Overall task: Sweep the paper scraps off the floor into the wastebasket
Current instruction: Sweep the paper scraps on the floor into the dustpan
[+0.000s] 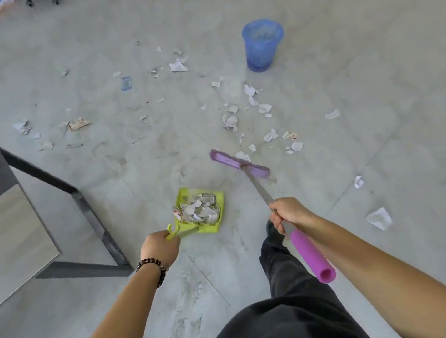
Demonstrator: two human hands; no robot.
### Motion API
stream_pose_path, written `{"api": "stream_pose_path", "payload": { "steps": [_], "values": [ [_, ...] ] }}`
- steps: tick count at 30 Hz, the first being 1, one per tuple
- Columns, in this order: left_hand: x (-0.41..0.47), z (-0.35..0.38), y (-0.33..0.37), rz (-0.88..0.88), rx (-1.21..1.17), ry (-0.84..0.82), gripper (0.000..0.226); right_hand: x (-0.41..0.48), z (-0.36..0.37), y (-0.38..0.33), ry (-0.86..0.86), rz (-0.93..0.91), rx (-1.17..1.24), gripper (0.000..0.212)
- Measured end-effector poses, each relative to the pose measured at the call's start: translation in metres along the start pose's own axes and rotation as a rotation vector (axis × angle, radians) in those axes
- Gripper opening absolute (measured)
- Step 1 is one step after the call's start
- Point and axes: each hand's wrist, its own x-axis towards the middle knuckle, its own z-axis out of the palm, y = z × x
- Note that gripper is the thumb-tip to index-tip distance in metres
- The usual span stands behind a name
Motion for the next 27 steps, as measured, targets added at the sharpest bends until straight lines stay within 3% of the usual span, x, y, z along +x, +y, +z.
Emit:
{"api": "stream_pose_path", "payload": {
  "steps": [5,10,15,19,24,27],
  "values": [
    [0.069,0.012,0.099,0.084,0.155,-0.010,0.021,0.069,-0.055,-0.071,0.086,-0.139,-0.120,0.023],
    [0.133,0.015,0.197,0.075,0.257,-0.041,0.017,0.140,-0.107,-0.159,0.124,-0.104,-0.150,0.011],
    [0.186,0.024,0.248,0.039,0.287,-0.074,0.019,0.211,-0.131,-0.227,0.135,-0.073,-0.201,0.010],
    [0.199,0.031,0.262,0.018,0.303,-0.084,0.019,0.252,-0.129,-0.239,0.147,0.015,-0.305,0.015],
    [0.209,0.026,0.267,0.016,0.316,-0.132,0.016,0.243,-0.105,-0.211,0.109,0.133,-0.741,0.022],
    [0.222,0.013,0.273,0.046,0.319,-0.185,0.018,0.212,-0.099,-0.194,0.128,0.122,-0.624,0.010]
  ]
}}
